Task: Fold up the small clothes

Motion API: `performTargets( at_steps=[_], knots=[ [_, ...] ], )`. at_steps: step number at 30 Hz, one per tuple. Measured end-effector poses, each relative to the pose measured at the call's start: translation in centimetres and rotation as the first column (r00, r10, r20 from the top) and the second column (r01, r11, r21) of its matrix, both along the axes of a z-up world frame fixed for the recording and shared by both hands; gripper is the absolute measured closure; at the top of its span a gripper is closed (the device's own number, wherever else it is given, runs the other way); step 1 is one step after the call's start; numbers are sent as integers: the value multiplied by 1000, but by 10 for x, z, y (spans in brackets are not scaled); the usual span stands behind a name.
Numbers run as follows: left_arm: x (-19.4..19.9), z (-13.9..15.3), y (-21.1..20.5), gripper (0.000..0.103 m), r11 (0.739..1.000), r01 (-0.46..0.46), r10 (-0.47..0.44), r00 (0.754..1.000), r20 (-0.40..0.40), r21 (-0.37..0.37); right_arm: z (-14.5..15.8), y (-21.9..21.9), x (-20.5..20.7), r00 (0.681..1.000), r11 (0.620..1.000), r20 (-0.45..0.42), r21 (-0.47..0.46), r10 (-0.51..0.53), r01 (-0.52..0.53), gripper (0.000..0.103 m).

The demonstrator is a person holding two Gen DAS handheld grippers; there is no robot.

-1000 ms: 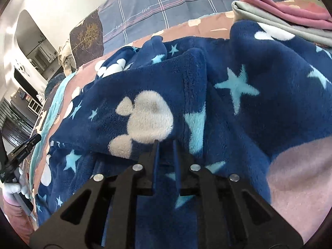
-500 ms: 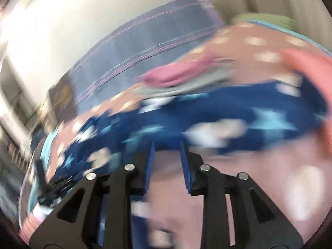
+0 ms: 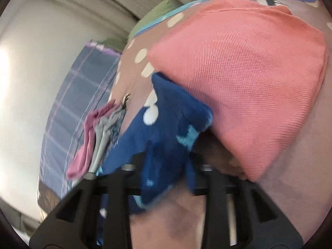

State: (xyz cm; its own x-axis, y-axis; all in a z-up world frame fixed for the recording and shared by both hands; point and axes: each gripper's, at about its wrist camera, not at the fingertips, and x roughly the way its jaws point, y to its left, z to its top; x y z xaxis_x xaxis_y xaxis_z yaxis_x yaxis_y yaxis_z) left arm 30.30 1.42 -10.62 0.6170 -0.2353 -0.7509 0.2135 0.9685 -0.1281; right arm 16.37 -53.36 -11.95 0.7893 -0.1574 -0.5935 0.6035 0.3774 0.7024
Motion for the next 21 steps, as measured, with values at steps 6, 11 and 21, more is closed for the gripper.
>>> performTargets(
  at_steps=[6,11,21],
  knots=[
    [0,0,2,79,1000,0,0,1000,1,-9,62,83,40,938,950,176,-143,299,-276,94],
    [0,0,6,79,999,1,-1,1000,0,-38,107,216,95,674,708,222,-294,704,-642,94],
    [2,-1,28,78,974,-5,1,1000,-20,-226,29,386,126,349,286,-133,-350,927,-892,90]
  ],
)
